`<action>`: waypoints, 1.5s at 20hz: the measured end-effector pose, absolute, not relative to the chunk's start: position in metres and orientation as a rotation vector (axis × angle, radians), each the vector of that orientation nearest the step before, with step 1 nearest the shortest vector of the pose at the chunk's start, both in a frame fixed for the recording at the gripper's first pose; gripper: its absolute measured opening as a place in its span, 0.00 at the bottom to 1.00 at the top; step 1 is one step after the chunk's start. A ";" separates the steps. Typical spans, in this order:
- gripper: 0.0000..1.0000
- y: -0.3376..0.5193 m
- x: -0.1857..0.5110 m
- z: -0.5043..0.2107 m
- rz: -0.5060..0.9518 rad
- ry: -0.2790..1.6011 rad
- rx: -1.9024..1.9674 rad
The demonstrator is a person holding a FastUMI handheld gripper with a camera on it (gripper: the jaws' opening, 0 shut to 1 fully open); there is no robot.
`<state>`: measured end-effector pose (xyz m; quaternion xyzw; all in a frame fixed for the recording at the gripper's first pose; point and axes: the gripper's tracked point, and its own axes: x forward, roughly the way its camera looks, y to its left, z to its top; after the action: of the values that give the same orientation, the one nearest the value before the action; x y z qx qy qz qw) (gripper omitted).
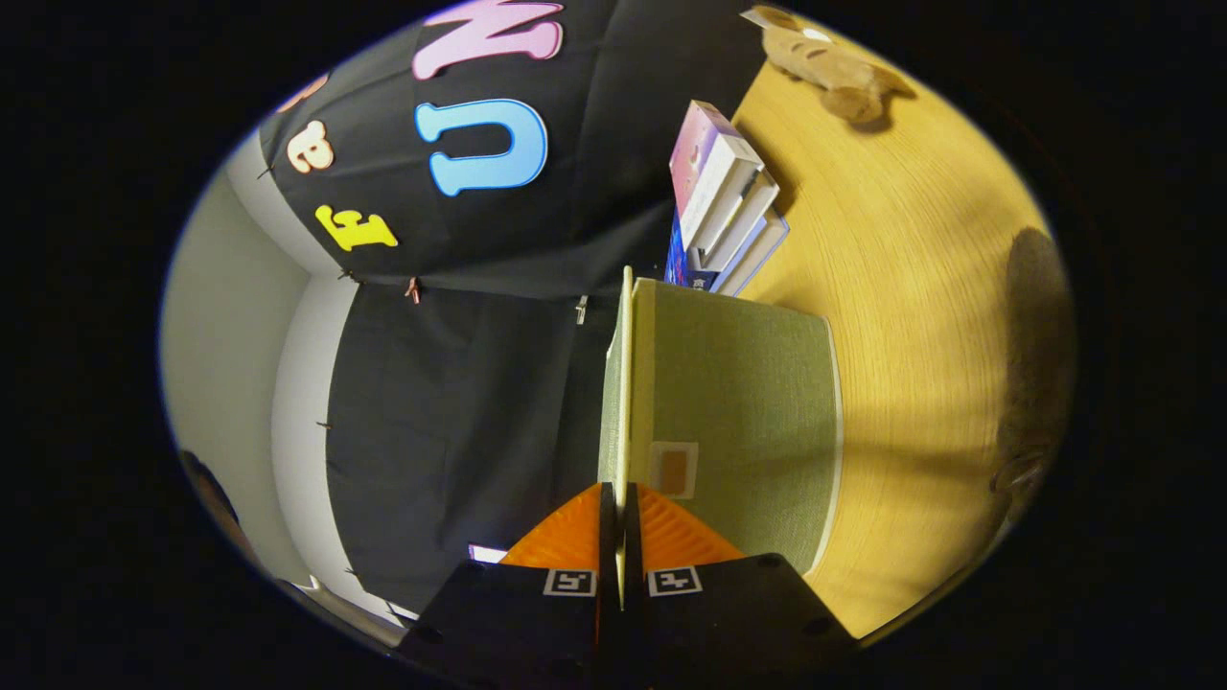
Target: Open the storage box then place both shoes into the box .Put the left shoe in first, then the right shoe, with the right side of both shoes facing outward in a uniform manner.
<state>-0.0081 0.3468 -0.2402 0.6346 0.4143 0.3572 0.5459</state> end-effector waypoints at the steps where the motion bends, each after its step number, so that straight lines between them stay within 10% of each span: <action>1: 0.05 0.345 -0.004 -0.229 0.846 0.960 1.493; 28: 0.06 0.562 0.056 -0.024 1.016 0.731 1.116; 30: 0.24 0.580 0.055 -0.027 1.016 0.731 1.080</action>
<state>0.0548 0.5801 -0.0268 0.4805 0.3252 0.4522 0.6774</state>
